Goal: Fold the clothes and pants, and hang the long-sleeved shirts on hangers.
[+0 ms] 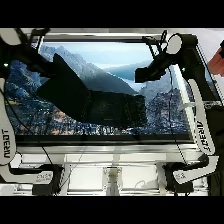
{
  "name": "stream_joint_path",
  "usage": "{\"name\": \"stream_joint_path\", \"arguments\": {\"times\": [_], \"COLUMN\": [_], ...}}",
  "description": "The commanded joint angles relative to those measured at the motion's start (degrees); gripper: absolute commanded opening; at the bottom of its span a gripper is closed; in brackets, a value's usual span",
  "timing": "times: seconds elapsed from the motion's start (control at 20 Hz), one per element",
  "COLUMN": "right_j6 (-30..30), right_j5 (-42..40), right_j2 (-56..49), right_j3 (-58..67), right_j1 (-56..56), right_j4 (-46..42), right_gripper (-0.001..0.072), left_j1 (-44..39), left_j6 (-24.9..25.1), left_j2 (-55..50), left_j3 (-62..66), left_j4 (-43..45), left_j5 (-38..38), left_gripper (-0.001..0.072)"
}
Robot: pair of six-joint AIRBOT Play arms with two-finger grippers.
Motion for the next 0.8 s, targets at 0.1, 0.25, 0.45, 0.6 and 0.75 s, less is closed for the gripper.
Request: {"name": "stream_joint_path", "arguments": {"times": [0.1, 0.25, 0.45, 0.6, 0.75], "right_j6": [-1.05, -1.25, -1.44, -1.4, -1.33], "right_j5": [0.39, 0.39, 0.55, 2.25, 5.22], "right_j2": [0.04, 0.04, 0.04, 0.04, 0.04], "right_j3": [0.04, 0.04, 0.04, 0.04, 0.04], "right_j1": [-0.09, -0.09, -0.44, -3.26, -7.74], "right_j4": [-0.7, -1.51, -3.45, -3.41, -3.39], "right_gripper": [0.0552, 0.0552, 0.0552, 0.0552, 0.0552], "left_j1": [-9.14, -11.74, -15.76, -19.39, -23.19], "left_j6": [-3.19, -5.66, -6.88, -8.17, -9.14], "left_j2": [-1.25, -1.99, -2.93, -3.76, -5.11], "left_j3": [1.62, 3.76, 4.96, 4.96, 4.98], "left_j4": [5.25, 5.01, 4.61, 4.61, 4.61], "left_j5": [-1.07, -1.03, -0.61, 1.01, 3.8], "left_gripper": [0.0034, 0.0034, 0.0034, 0.0035, 0.0035]}}
